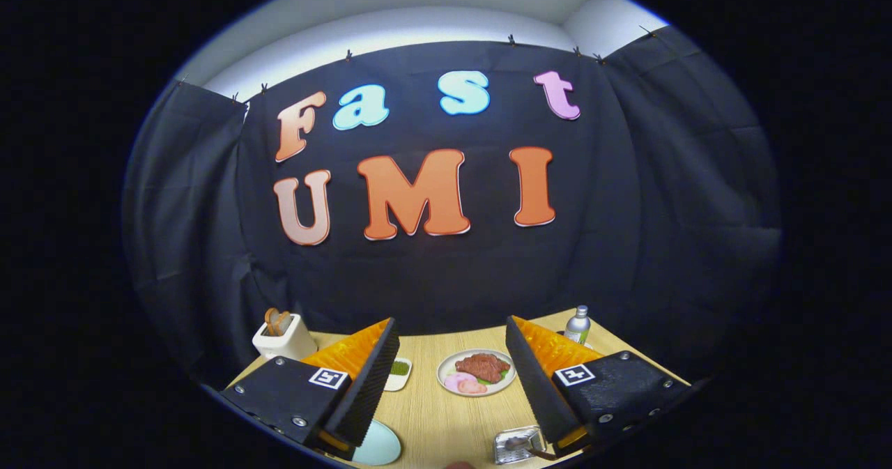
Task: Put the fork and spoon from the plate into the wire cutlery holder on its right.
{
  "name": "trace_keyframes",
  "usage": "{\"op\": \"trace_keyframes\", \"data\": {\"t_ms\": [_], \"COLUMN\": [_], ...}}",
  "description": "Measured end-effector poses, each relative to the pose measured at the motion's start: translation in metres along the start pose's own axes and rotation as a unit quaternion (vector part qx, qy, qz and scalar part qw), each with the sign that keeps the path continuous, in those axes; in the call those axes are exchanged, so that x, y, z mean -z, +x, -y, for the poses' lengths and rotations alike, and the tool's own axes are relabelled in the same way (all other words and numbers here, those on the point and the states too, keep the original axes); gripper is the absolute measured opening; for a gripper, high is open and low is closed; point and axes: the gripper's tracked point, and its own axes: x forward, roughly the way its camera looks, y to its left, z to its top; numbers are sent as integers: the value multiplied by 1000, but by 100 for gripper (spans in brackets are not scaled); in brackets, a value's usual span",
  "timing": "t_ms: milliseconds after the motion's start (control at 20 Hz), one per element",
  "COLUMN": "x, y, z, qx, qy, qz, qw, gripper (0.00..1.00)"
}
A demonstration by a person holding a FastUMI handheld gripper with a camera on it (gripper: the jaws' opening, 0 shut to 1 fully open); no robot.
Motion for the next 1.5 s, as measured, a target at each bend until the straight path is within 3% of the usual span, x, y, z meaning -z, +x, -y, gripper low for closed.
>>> {"op": "trace_keyframes", "data": {"t_ms": [200,600,750,850,1100,1500], "x": [15,95,132,167,257,354], "y": [6,3,1,-3,-21,-48], "z": [-30,-127,-157,-169,-191,-205], "qx": [11,-66,-97,-113,-137,-151], "qy": [-9,-30,-42,-51,-76,-113], "qz": [-1,-109,-168,-230,-381,-520], "qw": [1000,991,980,965,911,833], "gripper": [92,93,93,93,94,93]}}
